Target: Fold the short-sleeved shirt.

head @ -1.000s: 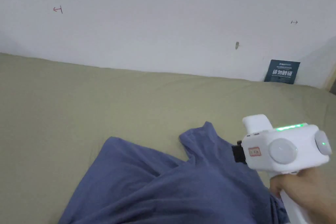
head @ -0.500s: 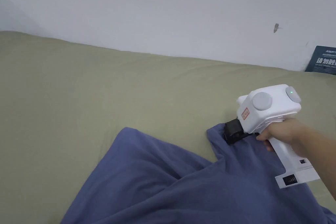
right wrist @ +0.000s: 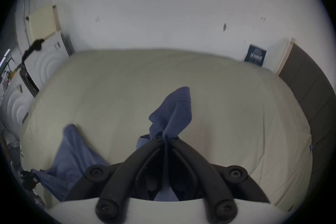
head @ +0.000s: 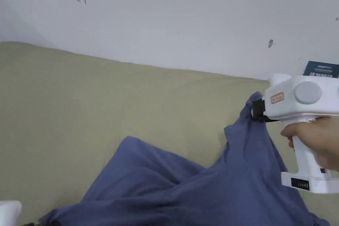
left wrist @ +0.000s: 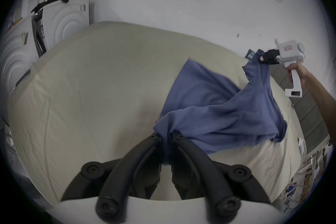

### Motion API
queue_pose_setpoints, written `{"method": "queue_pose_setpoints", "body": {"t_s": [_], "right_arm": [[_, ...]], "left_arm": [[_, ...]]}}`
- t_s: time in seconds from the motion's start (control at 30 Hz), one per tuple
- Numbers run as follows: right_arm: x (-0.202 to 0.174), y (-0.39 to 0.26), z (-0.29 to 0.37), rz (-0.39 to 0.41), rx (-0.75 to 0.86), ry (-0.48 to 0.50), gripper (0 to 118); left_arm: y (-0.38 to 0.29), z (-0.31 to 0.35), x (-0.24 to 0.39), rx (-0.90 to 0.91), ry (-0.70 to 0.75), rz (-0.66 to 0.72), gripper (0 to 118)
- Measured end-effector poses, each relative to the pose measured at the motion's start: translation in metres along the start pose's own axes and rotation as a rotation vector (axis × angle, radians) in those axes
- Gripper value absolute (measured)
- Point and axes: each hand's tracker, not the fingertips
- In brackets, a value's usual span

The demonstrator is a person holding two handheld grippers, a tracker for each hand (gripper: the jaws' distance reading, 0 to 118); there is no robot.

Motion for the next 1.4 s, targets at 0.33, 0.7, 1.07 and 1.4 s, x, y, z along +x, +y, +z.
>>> {"method": "queue_pose_setpoints", "body": {"t_s": [0.33,0.7,1.07,1.4], "right_arm": [[-0.004,0.067,0.151,0.089,0.284,-0.115,3],[-0.009,0.196,0.215,0.163,0.545,-0.27,2],[-0.03,0.303,0.26,0.182,0.849,-0.385,3],[-0.019,0.254,0.267,0.111,0.811,-0.312,3]], "left_arm": [[0.139,0.034,0.043,0.217,-0.025,-0.181,9],[0.309,0.03,0.083,0.378,0.02,-0.275,9],[0.442,0.014,0.105,0.562,0.119,-0.24,9],[0.425,0.013,0.083,0.577,0.153,-0.295,9]]}}
